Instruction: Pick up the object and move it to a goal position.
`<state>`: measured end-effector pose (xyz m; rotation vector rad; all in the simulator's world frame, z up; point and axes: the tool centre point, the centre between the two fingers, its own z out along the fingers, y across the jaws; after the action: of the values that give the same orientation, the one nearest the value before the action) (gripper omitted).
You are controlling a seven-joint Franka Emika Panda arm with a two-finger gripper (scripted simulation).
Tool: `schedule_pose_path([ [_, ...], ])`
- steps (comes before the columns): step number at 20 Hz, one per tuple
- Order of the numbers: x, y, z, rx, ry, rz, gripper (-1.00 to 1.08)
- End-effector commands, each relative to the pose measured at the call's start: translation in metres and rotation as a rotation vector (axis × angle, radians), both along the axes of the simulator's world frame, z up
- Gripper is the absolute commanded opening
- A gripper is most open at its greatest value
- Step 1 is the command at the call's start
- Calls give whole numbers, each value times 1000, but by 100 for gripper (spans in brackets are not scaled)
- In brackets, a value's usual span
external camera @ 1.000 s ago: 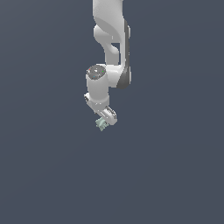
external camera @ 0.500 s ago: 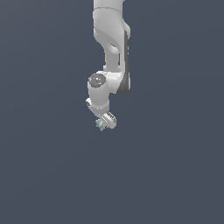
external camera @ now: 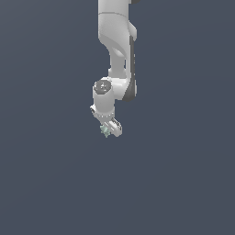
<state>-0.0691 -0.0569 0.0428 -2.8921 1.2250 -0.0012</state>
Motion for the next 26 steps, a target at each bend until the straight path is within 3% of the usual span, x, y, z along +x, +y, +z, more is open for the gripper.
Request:
schedule_pose_path([
  [1, 0, -1, -1, 0, 1, -1, -100],
  [14, 6, -1, 17, 0, 0, 0, -100],
  [26, 37, -9, 104, -2, 1, -1, -100],
])
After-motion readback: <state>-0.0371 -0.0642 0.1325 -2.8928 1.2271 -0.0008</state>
